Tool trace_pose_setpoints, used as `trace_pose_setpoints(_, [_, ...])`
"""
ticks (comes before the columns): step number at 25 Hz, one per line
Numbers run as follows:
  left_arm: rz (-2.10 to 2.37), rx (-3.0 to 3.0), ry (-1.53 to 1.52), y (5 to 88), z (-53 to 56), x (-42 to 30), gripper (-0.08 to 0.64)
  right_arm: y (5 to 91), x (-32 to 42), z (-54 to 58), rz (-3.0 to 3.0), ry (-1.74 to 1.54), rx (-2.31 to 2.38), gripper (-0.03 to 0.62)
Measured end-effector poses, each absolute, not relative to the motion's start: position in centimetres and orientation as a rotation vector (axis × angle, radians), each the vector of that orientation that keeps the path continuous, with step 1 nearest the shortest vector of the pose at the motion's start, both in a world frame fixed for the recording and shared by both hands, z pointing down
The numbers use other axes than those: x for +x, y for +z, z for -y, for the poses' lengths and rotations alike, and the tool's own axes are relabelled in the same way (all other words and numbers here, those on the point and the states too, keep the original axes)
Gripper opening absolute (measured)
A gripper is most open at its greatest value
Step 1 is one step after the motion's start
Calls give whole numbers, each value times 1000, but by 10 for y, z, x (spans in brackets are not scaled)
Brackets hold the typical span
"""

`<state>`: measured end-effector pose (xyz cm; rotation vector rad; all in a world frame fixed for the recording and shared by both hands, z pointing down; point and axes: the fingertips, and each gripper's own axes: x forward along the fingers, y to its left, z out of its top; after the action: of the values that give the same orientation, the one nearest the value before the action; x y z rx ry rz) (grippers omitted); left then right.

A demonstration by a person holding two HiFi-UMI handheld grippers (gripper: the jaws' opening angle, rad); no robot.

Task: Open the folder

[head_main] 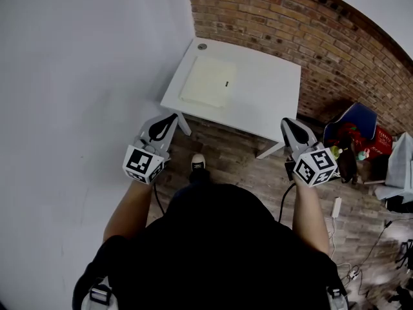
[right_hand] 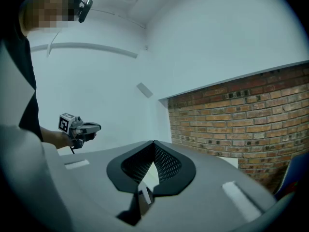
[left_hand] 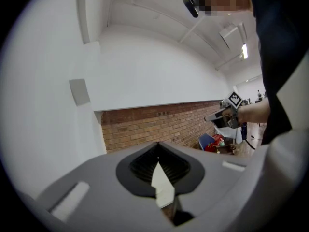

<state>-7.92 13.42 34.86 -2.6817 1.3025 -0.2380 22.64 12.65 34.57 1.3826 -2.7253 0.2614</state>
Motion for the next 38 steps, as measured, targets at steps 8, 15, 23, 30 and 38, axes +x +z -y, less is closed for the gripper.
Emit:
trace_pose_setpoints(8, [-1249,-2752,-238,381,-116,-56,0,347,227,-124,2722,233,1411,-3])
trace_pose_setpoints(15, [-1261,-2798,-243,404,-99,-60,0,338,221,-111,2726,166,1441,-3])
trace_pose_setpoints(23, [-1298,-2785,-239,397,-75,-69,0,340,223,-95,2673,119,1475,-3])
trace_pose_setpoints(30, [-1327,-2762,-220,396,-70,-76,1,332,218,-86,2682,63,1516,-3])
trace_pose_setpoints(38, [-1330,-2742,-190,389,-62,-85,2,335,217,-77,2650,70,1523,-3])
